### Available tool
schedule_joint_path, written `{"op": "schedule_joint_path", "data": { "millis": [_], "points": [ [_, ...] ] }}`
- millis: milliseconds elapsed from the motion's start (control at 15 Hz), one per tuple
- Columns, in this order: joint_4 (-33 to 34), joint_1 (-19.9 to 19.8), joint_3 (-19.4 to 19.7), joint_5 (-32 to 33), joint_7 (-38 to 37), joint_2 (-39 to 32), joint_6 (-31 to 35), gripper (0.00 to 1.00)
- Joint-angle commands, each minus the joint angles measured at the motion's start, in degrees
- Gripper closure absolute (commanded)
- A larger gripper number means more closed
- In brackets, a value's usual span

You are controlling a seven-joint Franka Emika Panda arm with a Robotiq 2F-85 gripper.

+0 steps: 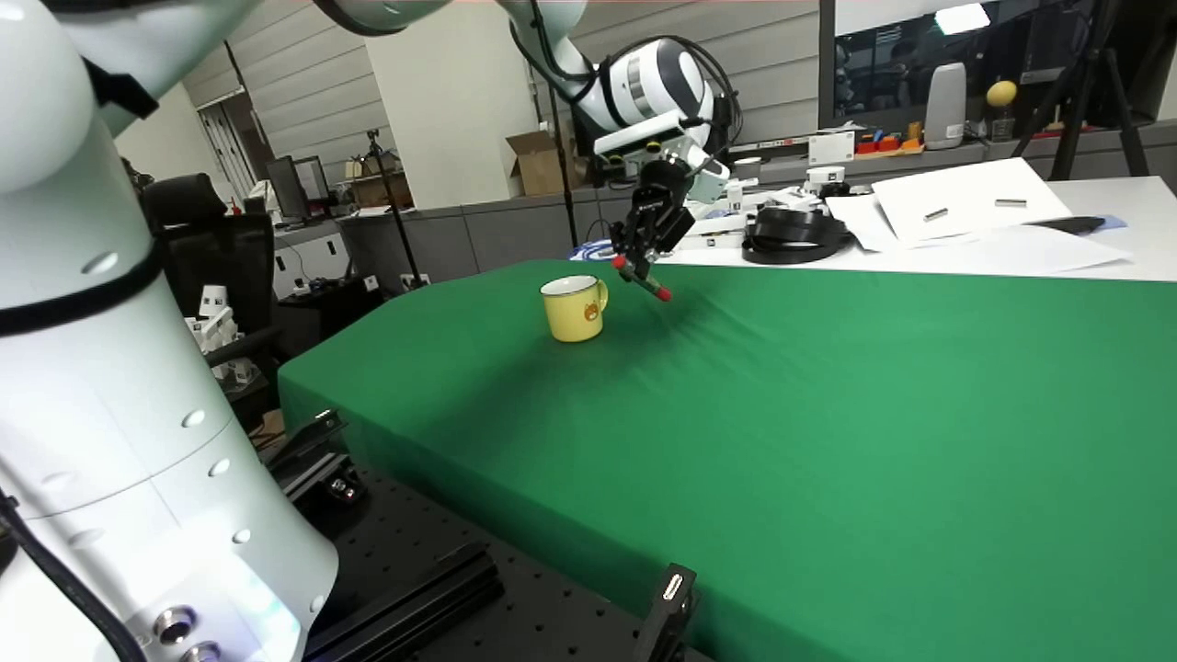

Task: Put the red marker inside the yellow mug

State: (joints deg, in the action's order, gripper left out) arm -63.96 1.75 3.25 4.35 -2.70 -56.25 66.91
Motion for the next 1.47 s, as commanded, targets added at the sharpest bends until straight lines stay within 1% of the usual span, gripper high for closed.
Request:
{"op": "schedule_joint_path", "data": {
  "millis": [0, 67, 200, 267, 400, 600, 667, 933, 1067, 1133, 1400],
  "points": [
    [11.47, 0.77, -1.03, -1.08, -2.1, -7.04, -15.24, 0.95],
    [12.9, 1.01, -1.28, -1.21, -1.96, -7.93, -19.5, 0.95],
    [19.24, 1.74, -1.82, -1.19, -1.03, -10.32, -27.97, 0.95],
    [21.53, 2.04, -2.12, -1.22, -0.78, -11.16, -31.05, 0.95],
    [26.92, 2.74, -2.16, -1.96, -0.34, -13.35, -36.63, 0.95],
    [33.79, 3.15, -2.53, -3.18, -0.04, -16.24, -42.38, 0.95],
    [34.67, 3.09, -2.65, -4.19, -0.23, -16.71, -43.59, 0.95],
    [36.24, 2.13, -3.77, -8.9, -1.7, -18.69, -44.81, 0.95],
    [37.24, 1.8, -4.28, -11.59, -1.85, -19.89, -44.29, 0.95],
    [36.39, 2.03, -3.92, -12.66, -1.7, -19.69, -43.19, 0.95],
    [36.78, 2.34, -4.25, -15.38, -1.25, -21.03, -41.22, 0.95]
  ]
}}
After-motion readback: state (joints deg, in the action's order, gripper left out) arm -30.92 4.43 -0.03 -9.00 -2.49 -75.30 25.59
